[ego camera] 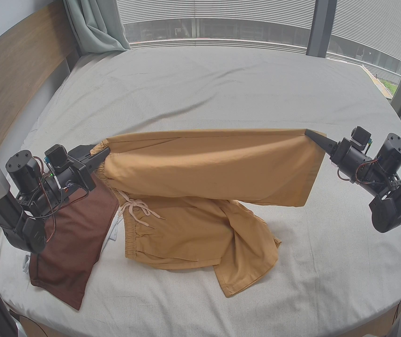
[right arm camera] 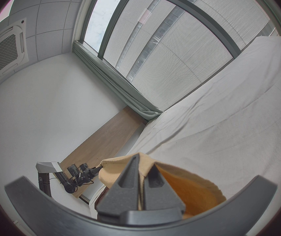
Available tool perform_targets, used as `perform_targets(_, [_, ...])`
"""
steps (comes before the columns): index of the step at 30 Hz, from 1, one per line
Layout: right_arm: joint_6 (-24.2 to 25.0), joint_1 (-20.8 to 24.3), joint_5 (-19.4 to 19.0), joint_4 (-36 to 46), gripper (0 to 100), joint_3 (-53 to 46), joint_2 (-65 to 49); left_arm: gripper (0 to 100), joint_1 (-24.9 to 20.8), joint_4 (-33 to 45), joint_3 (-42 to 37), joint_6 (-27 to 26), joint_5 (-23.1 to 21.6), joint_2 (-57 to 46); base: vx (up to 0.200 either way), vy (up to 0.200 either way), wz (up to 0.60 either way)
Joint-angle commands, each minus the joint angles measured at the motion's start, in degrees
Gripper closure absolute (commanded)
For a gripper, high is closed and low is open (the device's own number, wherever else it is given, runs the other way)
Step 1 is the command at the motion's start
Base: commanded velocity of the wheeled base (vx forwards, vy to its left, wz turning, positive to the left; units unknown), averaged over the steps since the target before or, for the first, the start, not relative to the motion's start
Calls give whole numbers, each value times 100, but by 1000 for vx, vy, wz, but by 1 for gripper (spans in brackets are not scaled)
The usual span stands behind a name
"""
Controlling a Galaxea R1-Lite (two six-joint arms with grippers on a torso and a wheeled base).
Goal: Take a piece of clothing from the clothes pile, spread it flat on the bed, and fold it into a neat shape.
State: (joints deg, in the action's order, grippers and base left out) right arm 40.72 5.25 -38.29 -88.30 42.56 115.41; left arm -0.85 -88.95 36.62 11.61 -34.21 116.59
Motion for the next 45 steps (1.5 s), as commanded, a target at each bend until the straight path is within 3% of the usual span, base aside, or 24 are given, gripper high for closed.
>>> perform_targets(1, [-11,20,-3,-3,100,244,263,100,-20,-8,188,88,81,206,0,0,0])
perform_targets(14, [-37,-7,-21,-3,100,807,861,100,-178,-8,768,465,635,681,0,0,0])
perform_targets(35, [6,-33,-3,5,100,2028,1819,100,-196,-8,1831,993,1083,1709,0,0,0])
perform_targets(40, [24,-33,-3,5,100,2389,2232,100,-451,-8,2077,1599,1461,1850,0,0,0])
perform_targets(45, [24,-42,-3,14,100,2899,2574,100,-460,1,2517,1643,1496,2113,0,0,0])
